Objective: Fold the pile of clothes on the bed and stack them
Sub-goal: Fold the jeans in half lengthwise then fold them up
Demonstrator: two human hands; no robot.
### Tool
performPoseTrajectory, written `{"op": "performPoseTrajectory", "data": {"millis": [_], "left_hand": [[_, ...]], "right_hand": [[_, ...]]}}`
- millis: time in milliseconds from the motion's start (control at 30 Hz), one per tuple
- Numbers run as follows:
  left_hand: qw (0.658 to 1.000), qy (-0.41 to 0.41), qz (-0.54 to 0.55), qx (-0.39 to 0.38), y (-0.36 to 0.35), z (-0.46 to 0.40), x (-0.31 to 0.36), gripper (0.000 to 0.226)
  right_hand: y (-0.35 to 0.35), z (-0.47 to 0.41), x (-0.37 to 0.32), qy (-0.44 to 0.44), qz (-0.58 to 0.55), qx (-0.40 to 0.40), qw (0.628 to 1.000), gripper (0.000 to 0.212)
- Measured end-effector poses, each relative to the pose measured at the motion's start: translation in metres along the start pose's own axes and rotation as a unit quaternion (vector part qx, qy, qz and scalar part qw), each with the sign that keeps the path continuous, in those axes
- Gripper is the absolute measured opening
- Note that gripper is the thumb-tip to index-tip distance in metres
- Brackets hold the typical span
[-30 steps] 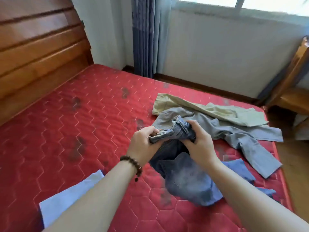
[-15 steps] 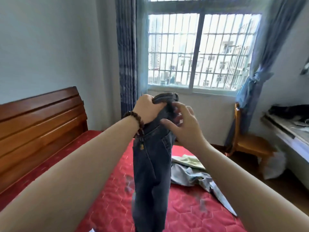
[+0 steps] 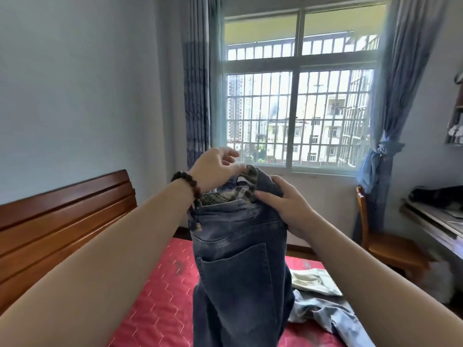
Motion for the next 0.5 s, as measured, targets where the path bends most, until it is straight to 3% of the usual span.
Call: {"op": "performPoseTrajectory", "data": {"millis": [67,167,233,300,367,433,500], "left_hand": [[0.996,0.014,-0.040,-0.081,0.002,0.005,-0.008,0.064],[0.979,0.087,0.027,-0.183,0.005,0.011,-0.027,0.071],[0.969,0.093,0.057,-0.224,0.007,0.015,-0.037,0.067],[0.961,0.083,0.081,-0.249,0.001,0.020,-0.043,0.048],[0.960,0.075,0.160,-0.216,-0.007,0.022,-0.040,0.027],[0.958,0.050,0.238,-0.153,-0.011,0.019,-0.030,0.021],[0.964,0.020,0.244,-0.102,-0.010,0.009,-0.016,0.012]], "right_hand": [[0.000,-0.003,-0.016,-0.013,-0.022,-0.051,0.998,0.023],[0.010,-0.009,-0.032,-0.030,-0.024,-0.065,0.997,0.026],[0.019,-0.011,-0.036,-0.036,-0.034,-0.064,0.997,0.031],[0.030,-0.012,-0.039,-0.035,-0.062,-0.062,0.996,0.036],[0.039,-0.012,-0.044,-0.030,-0.082,-0.057,0.995,0.034],[0.049,-0.011,-0.046,-0.037,-0.085,-0.052,0.994,0.031],[0.062,-0.012,-0.046,-0.048,-0.069,-0.040,0.996,0.026]]}}
Point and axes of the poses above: each hand's wrist, its own z-axis away from the middle knuckle, its own y-axis out of the back of the hand, x = y × z, the point moved 4 cm from there along -z, towards the middle knuckle, and after that the axes turned 11 degrees about -y, right-handed, at the moved point
